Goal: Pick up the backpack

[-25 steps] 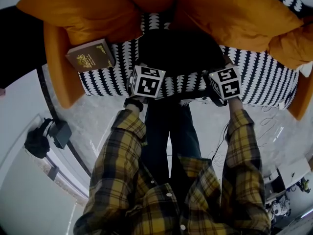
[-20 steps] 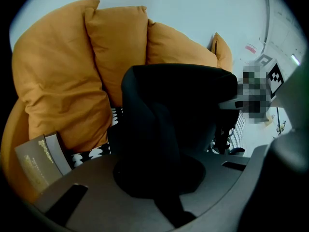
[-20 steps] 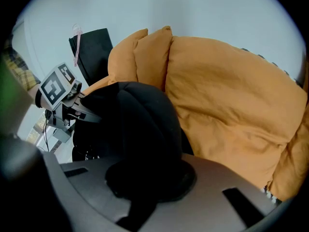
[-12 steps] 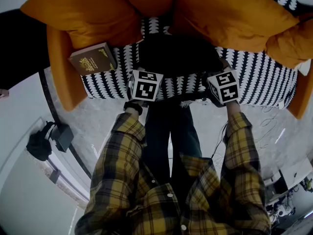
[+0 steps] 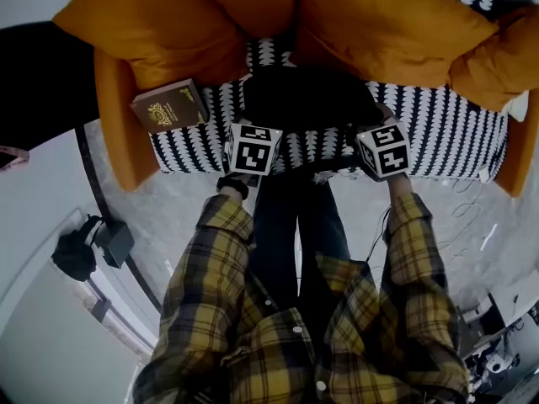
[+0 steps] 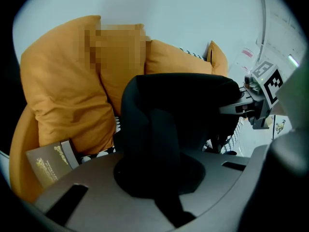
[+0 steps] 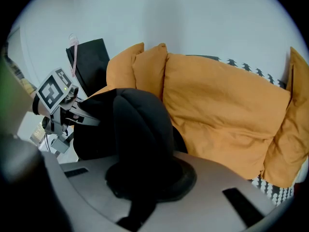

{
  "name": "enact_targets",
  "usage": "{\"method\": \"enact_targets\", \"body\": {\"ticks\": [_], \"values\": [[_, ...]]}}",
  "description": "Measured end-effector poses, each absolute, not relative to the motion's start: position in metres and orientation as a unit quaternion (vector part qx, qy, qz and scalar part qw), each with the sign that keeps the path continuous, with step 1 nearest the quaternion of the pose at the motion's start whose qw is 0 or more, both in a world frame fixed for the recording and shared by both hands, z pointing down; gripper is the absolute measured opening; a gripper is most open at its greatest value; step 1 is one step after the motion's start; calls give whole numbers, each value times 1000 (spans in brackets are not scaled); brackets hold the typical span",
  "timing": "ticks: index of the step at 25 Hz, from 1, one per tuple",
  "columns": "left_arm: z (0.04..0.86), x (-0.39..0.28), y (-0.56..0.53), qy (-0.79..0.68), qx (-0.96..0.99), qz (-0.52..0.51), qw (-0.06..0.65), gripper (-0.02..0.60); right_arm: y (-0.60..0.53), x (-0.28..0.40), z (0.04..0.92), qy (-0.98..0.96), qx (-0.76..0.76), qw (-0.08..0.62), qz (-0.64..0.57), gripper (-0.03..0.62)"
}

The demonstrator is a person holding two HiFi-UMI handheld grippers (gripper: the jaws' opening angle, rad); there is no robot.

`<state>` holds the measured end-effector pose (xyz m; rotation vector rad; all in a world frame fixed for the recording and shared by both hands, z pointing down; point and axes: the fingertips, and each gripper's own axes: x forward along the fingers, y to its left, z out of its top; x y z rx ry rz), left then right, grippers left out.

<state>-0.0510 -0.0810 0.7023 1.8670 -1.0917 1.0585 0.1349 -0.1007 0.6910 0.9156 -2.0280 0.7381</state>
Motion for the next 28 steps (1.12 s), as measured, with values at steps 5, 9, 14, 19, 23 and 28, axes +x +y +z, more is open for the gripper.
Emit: {"method": "enact_targets", "body": {"ticks": [5,9,14,19,23,28], "values": [[680,-50,-82,-426,734,402,344,34,-100,136,668,-799,370,380,283,29],[654,-49,-81,-426,737,397,342,34,-98,136,641,-800,379,373,278,29],[609,-48,-78,-427,746,388,332,34,-94,138,595,-804,393,357,268,28],[558,-47,-91,-441,764,360,305,34,-106,139,541,-814,413,337,230,28],[515,-50,-90,-446,772,343,297,34,-106,137,494,-820,424,323,211,28],[459,-50,-96,-452,786,316,280,34,-112,136,434,-827,438,302,181,28]]}}
